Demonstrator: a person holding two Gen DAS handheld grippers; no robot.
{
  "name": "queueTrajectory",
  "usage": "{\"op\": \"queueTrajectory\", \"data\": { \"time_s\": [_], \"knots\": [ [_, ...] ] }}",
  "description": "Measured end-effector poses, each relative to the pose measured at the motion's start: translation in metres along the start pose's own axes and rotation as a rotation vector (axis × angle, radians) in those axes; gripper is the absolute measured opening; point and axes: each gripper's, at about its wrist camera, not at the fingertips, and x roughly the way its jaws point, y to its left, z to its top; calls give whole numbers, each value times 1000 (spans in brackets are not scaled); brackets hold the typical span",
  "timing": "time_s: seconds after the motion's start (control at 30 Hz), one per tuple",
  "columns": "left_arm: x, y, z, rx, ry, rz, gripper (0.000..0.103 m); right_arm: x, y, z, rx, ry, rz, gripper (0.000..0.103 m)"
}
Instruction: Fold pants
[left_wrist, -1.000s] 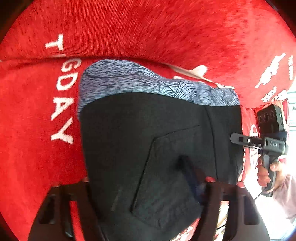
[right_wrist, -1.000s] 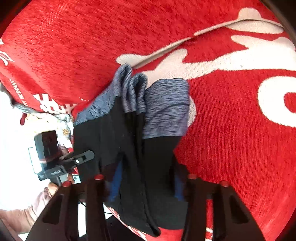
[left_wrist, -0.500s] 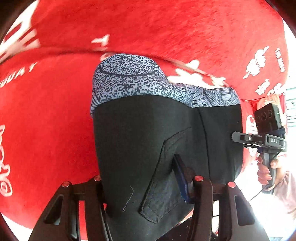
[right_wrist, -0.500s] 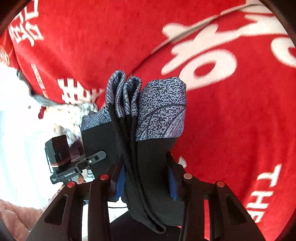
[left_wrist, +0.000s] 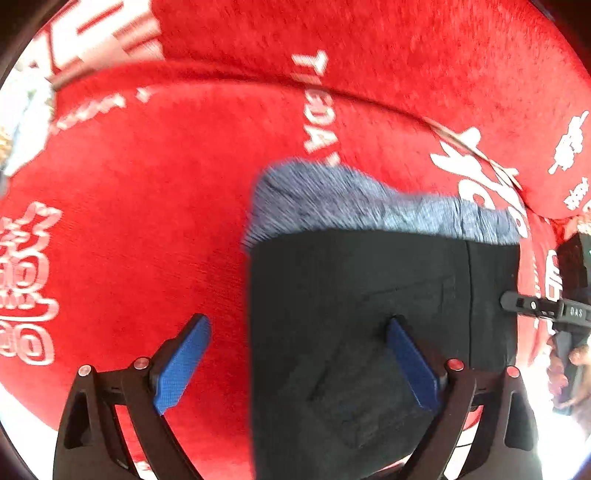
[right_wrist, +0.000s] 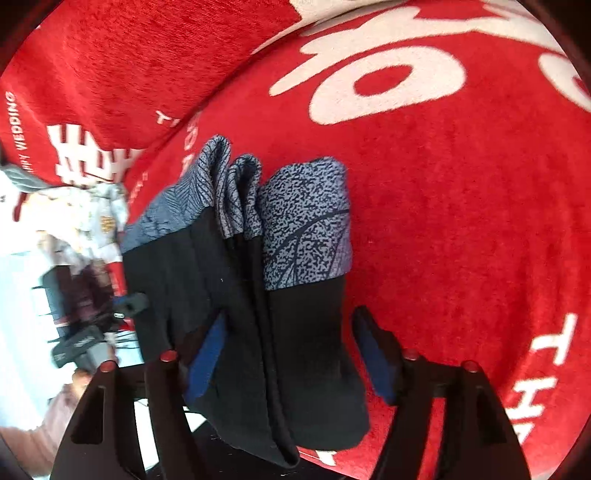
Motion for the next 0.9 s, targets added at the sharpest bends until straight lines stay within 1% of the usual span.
{"op": "queueTrajectory", "data": {
  "time_s": [0.07,0.1,0.13,0.17,0.23,0.3,0.37,0.4,0.47,0.53,0.6,0.63,0.7,0.8,0.83,0.9],
  "knots": [
    [-17,14,0,-26,-29,13,97,-7,8,-3,-2,-12,-38,66],
    [-24,17,2,-36,-43,26,97,-14,12,-5,-7,-28,-65,52],
    [-30,19,4,-42,-59,49,97,-21,13,-7,-10,-43,-75,41],
    [-34,19,8,-41,-75,82,97,-28,17,-8,-17,-62,-95,36],
    [-30,17,13,-32,-82,123,97,-41,32,-11,-81,-105,-164,20],
    [-12,13,17,-28,-41,209,97,-49,55,-18,-164,-137,-181,20],
    [1,19,14,-30,-35,257,97,-51,69,-26,-210,-156,-192,20],
    [6,21,13,-38,-34,264,97,-48,78,-29,-232,-160,-188,20],
    [14,24,13,-56,-39,259,97,-36,81,-31,-239,-130,-183,20],
    [19,22,14,-56,-49,271,103,-18,72,-32,-238,-94,-201,19],
    [20,22,15,-43,-54,269,103,0,66,-29,-246,-88,-237,16],
    [20,22,16,-41,-52,265,103,3,63,-27,-249,-100,-234,15],
    [18,23,18,-32,-47,263,103,5,64,-25,-246,-111,-226,15],
    [13,18,18,-20,-39,284,103,0,66,-27,-254,-99,-238,15],
    [10,16,17,-19,-34,286,103,-2,67,-27,-250,-90,-245,19],
    [3,11,14,-18,-29,287,103,-8,70,-30,-235,-89,-249,19]
  ]
}}
